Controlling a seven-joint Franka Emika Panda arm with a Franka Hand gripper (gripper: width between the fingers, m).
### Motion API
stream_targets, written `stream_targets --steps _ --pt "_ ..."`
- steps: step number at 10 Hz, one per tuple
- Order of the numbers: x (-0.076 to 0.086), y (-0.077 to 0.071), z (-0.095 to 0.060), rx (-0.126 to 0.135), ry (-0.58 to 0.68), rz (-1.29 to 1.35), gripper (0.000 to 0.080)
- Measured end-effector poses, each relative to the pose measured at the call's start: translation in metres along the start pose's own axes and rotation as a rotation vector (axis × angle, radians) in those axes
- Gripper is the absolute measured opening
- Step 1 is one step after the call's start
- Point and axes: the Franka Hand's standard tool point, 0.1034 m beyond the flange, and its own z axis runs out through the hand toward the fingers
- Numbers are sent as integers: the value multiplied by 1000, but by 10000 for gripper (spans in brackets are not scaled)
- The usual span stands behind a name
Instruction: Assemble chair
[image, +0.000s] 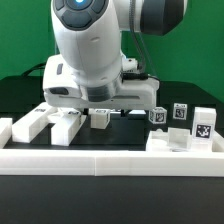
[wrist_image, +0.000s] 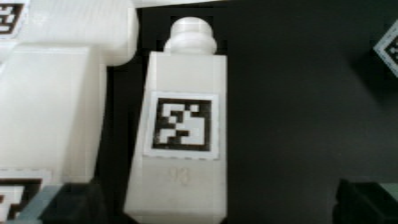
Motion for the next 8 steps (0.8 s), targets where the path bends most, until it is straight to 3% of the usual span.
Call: stream_targets --steps 8 --pt "0 5 18 -3 -20 10 649"
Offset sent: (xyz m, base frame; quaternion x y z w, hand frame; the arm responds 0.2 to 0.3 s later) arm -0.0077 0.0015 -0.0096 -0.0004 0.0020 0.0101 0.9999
